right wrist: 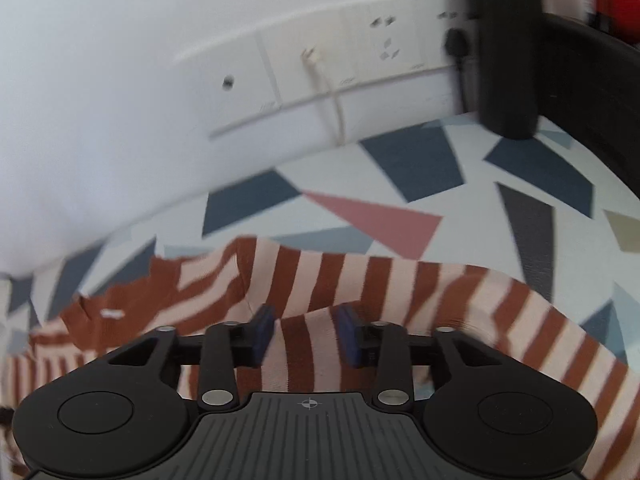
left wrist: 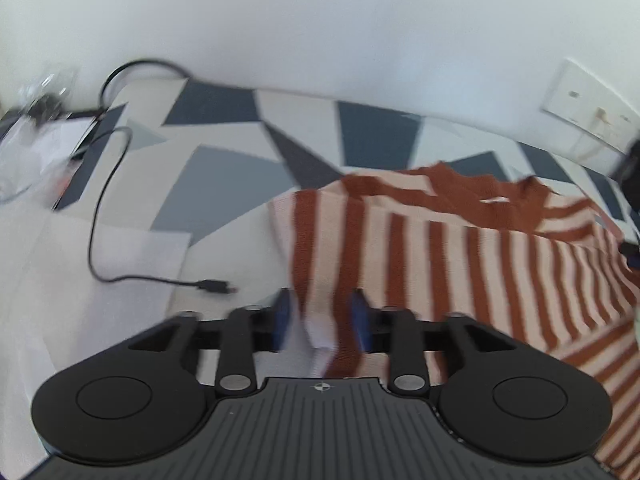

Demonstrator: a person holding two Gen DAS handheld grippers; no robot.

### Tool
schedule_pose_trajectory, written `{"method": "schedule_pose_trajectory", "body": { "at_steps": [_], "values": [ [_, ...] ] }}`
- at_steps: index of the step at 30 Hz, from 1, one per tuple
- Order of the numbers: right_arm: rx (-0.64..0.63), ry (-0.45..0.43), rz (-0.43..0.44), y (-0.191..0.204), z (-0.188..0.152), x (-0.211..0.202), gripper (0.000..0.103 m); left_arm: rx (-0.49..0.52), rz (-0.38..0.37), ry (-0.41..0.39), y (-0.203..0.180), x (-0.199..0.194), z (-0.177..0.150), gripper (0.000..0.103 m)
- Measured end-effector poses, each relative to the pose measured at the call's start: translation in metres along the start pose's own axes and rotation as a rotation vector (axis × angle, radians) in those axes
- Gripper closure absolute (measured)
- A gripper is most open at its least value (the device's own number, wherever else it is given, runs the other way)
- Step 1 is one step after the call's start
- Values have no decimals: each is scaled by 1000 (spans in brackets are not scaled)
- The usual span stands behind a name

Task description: Fold clothes

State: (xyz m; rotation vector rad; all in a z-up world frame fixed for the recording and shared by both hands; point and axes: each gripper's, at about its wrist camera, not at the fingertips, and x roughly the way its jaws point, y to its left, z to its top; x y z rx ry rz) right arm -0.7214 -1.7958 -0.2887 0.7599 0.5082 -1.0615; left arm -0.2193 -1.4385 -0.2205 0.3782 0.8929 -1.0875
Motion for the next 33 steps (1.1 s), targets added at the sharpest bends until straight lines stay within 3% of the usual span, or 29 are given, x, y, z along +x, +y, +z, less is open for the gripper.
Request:
{"method": "schedule_pose_trajectory", "body": {
  "at_steps": [1, 2, 5, 12, 17, 21, 26, 29, 33],
  "values": [
    [15, -23, -7, -5, -2, -12, 52, 20, -4, 0, -5, -2, -1, 25],
    [29, -51, -25, -11, -6, -27, 48, 40, -9, 0, -10, -4, -2, 23],
    [28, -61, -73, -27, -25, -59, 47, 99, -22, 1, -26, -10, -6, 15],
    [73, -102, -300, -65, -72, -123, 46, 170, -34, 89, -54, 7, -25, 13],
    [86, -37, -468, -88, -102, -129, 46, 218, -21, 109, -66, 16, -31, 9],
    [142, -42, -555, -108, -114, -134, 47, 256, -1, 115, -70, 21, -32, 6],
    [192, -31, -529, -131, -113, -126, 64, 279, 5, 112, -73, 24, -36, 1],
    [172, -26, -518, -128, -104, -116, 63, 270, 9, 111, -73, 24, -36, 0],
    [127, -20, -517, -117, -95, -101, 50, 258, 16, 105, -73, 26, -35, 0]
  ]
}}
